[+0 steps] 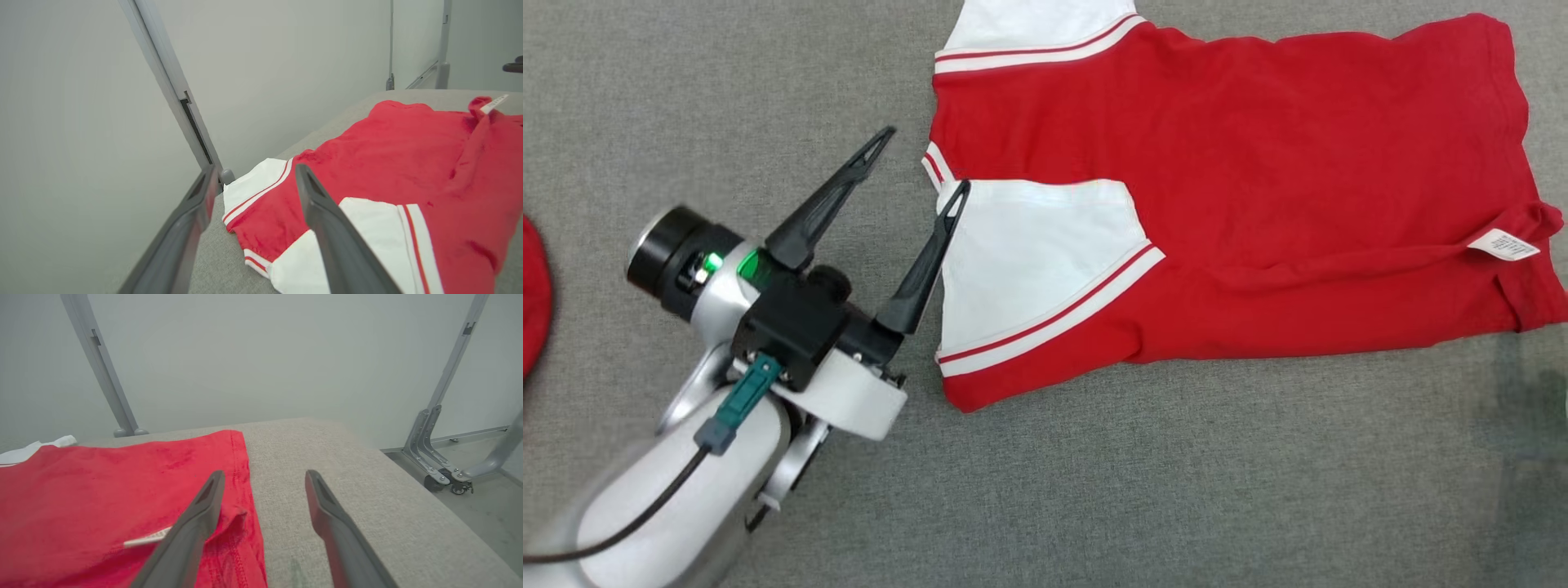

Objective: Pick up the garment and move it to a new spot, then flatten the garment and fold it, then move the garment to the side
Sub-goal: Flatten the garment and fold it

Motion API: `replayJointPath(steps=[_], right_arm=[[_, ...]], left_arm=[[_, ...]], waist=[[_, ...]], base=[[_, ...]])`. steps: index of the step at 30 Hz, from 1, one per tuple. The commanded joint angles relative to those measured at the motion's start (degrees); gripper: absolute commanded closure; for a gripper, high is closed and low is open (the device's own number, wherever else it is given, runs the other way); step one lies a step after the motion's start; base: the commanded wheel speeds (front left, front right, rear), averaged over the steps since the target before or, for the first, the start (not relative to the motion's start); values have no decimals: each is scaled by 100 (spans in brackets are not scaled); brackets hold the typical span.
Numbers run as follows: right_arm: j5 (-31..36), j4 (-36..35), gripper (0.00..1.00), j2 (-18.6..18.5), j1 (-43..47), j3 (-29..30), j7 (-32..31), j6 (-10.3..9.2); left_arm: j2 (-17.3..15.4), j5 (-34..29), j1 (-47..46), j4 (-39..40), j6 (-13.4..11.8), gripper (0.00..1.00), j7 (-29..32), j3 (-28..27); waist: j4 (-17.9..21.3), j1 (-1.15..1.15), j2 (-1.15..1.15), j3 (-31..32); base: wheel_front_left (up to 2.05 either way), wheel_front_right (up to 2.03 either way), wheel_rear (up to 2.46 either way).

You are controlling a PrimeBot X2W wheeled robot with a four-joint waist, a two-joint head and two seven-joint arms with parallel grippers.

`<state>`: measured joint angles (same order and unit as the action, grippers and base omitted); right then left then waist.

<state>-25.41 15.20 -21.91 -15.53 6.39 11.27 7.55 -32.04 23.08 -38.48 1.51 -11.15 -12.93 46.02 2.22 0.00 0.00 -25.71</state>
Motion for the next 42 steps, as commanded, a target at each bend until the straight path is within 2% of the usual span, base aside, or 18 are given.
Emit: replayJointPath(steps=[1, 2, 3, 4, 9, 12, 16, 21, 22, 23, 24, 29, 37, 38, 39, 40, 41, 42], right_arm=[[51, 33, 0, 104, 238, 144, 109, -11], [51, 33, 0, 104, 238, 144, 109, -11], [124, 98, 0, 164, 484, 245, 148, -11], [156, 134, 0, 192, 586, 269, 158, -11], [193, 252, 0, 285, 842, 219, 118, -11], [137, 314, 0, 341, 887, 90, 62, -11], [81, 373, 0, 289, 764, -146, -25, -11], [86, 484, 0, 173, 656, -457, -106, -11], [81, 503, 0, 173, 618, -506, -107, -11], [79, 522, 0, 160, 585, -556, -110, -11], [71, 546, 0, 141, 559, -601, -110, -11], [53, 774, 0, 97, 363, -810, -83, -11], [223, 1514, 0, 115, -63, -974, -195, -11], [246, 1594, 13, 127, -103, -974, -192, -11], [275, 1663, 54, 131, -135, -961, -151, -11], [281, 1709, 84, 141, -159, -948, -113, -11], [260, 1736, 100, 146, -164, -950, -86, -12], [237, 1752, 100, 129, -151, -949, -66, -11]], left_arm=[[-11, 127, 382, 131, -202, 0, -67, -66], [-11, 127, 382, 131, -202, 0, -67, -66], [-65, 301, 804, 260, -343, 0, -75, -70], [-88, 409, 1026, 308, -380, 0, -68, -55], [-82, 962, 1830, 457, -430, 0, 119, 48], [-102, 1269, 2143, 366, -306, 0, 408, 208], [-20, 1459, 2093, 100, -111, 0, 532, 278], [220, 1677, 1817, -436, 357, 0, 675, 434], [259, 1693, 1753, -535, 420, 16, 689, 449], [304, 1700, 1693, -621, 486, 53, 688, 471], [338, 1690, 1643, -685, 570, 100, 691, 515], [397, 1667, 1515, -904, 758, 100, 479, 497], [338, 1648, 1415, -938, 792, 100, 369, 455], [338, 1634, 1410, -931, 792, 100, 359, 459], [339, 1626, 1404, -921, 781, 100, 335, 457], [335, 1617, 1396, -914, 767, 100, 322, 454], [325, 1604, 1394, -908, 745, 100, 304, 444], [312, 1597, 1401, -894, 729, 100, 273, 427]], waist=[[22, 0, 0, 61], [22, 0, 0, 61], [36, 0, 0, 134], [41, 0, 0, 173], [66, 0, 0, 310], [63, 0, 0, 376], [58, 0, 0, 406], [63, 0, 0, 410], [67, 0, 0, 411], [71, 0, 0, 412], [74, 0, 0, 412], [67, 0, 0, 409], [-30, 0, 0, 363], [-43, 0, 0, 360], [-58, 0, 0, 359], [-71, 0, 0, 359], [-80, 0, 0, 363], [-86, 0, 0, 370]], base=[[0, 0, 0], [0, 0, 0], [0, 0, 0], [0, 0, 0], [0, 0, 0], [0, 0, 0], [0, 0, 0], [0, 0, 0], [0, 0, 0], [0, 0, 0], [0, 0, 0], [0, 0, 0], [0, 0, 0], [0, 0, 0], [0, 0, 0], [0, 0, 0], [0, 0, 0], [0, 0, 0]])
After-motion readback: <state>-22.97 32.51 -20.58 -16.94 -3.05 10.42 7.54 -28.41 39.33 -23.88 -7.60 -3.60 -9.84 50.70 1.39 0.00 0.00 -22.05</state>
